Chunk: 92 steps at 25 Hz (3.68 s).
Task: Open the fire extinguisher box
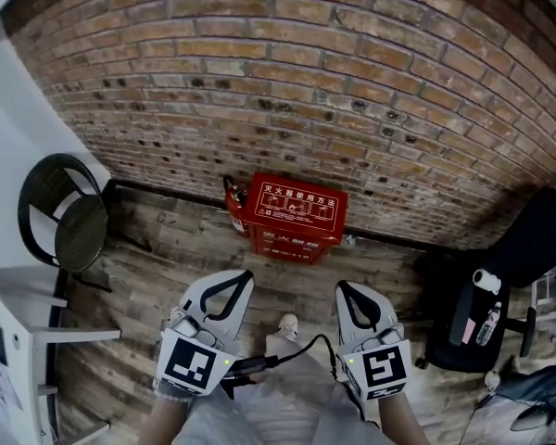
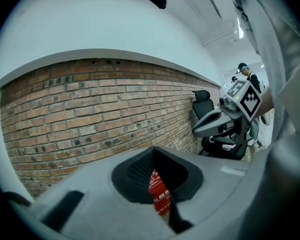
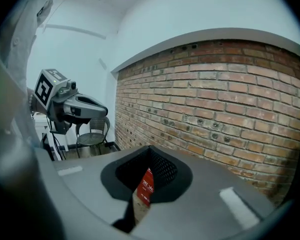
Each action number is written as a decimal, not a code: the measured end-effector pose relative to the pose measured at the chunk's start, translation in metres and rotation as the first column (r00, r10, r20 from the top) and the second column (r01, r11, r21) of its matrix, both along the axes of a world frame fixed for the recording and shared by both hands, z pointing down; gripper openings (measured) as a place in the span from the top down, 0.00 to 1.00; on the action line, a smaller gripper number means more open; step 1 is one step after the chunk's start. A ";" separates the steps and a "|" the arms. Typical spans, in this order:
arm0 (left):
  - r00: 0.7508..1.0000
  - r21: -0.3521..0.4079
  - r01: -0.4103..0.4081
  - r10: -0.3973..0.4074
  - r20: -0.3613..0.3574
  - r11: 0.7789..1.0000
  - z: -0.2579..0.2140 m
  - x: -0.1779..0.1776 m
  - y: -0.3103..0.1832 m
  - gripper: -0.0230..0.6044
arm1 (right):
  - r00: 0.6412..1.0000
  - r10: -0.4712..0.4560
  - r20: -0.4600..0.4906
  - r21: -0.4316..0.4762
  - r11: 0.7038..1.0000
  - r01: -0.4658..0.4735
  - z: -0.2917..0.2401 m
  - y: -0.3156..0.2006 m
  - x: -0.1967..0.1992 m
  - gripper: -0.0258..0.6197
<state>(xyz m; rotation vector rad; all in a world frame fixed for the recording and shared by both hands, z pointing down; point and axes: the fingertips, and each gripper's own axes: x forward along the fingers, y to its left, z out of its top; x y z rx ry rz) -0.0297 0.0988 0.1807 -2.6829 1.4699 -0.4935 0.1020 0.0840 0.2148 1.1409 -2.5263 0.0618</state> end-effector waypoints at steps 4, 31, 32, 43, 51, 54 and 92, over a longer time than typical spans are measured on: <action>1.000 -0.009 0.014 -0.014 0.007 1.000 -0.001 0.010 -0.028 0.96 | 0.999 -0.032 -0.001 -0.006 0.999 0.032 -0.001 -0.032 0.006 0.95; 0.998 -0.039 0.012 -0.010 0.054 0.999 0.008 0.022 -0.104 0.97 | 0.998 -0.035 0.050 -0.070 0.997 0.039 0.019 -0.106 0.016 0.95; 0.998 -0.043 0.003 0.000 0.058 0.999 0.010 0.022 -0.107 0.96 | 0.998 -0.033 0.055 -0.071 0.997 0.037 0.020 -0.108 0.015 0.95; 0.998 -0.041 0.003 0.000 0.066 0.999 0.044 -0.001 -0.141 0.96 | 0.998 -0.019 0.057 -0.110 0.994 0.025 0.056 -0.131 -0.005 0.95; 0.997 -0.135 -0.048 0.054 0.046 0.990 0.110 -0.005 -0.149 0.96 | 0.994 -0.077 0.073 -0.179 0.980 0.089 0.116 -0.140 -0.031 0.95; 0.998 -0.144 -0.048 0.051 0.020 0.988 0.140 -0.006 -0.153 0.97 | 0.995 -0.085 0.057 -0.228 0.969 0.096 0.150 -0.142 -0.037 0.95; 0.998 -0.391 -0.043 0.056 0.021 0.919 0.480 -0.005 -0.196 0.97 | 0.965 0.138 0.223 -0.607 0.794 0.027 0.440 -0.184 -0.062 0.65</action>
